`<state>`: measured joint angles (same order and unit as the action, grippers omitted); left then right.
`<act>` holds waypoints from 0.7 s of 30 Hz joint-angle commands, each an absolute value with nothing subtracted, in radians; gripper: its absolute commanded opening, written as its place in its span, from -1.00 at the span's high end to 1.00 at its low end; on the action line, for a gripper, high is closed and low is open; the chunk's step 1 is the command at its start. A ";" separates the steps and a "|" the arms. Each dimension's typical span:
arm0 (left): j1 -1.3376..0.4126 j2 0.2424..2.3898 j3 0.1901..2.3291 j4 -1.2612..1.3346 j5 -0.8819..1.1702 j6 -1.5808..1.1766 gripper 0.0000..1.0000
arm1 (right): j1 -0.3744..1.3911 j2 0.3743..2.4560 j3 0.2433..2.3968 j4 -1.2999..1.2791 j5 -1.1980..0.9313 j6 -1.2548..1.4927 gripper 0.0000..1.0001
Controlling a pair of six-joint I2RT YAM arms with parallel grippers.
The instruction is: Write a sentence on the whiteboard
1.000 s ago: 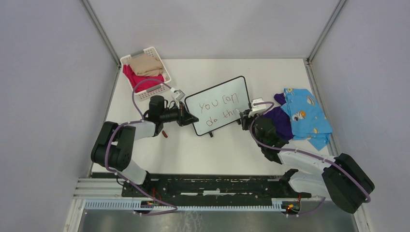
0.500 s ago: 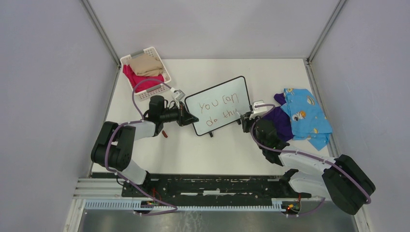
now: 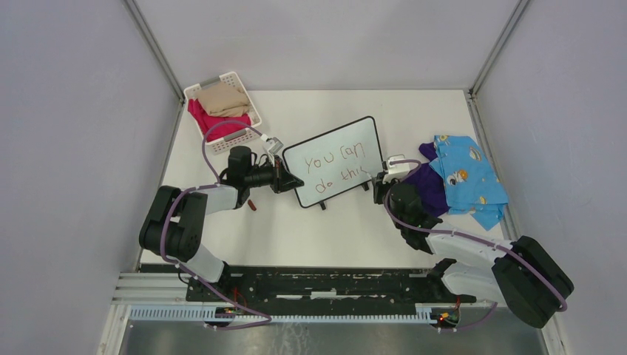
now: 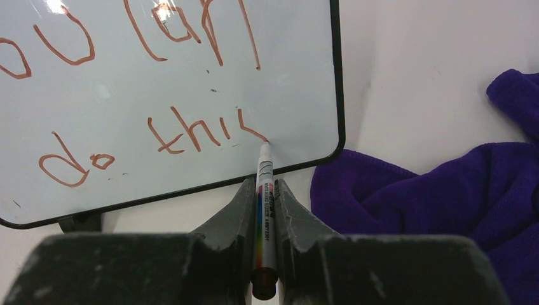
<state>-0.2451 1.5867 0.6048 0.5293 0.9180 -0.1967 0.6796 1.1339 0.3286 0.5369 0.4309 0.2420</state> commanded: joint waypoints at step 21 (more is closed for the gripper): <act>-0.267 1.617 0.594 0.434 0.804 -0.102 0.97 | 0.674 1.074 0.342 0.577 0.226 0.282 1.00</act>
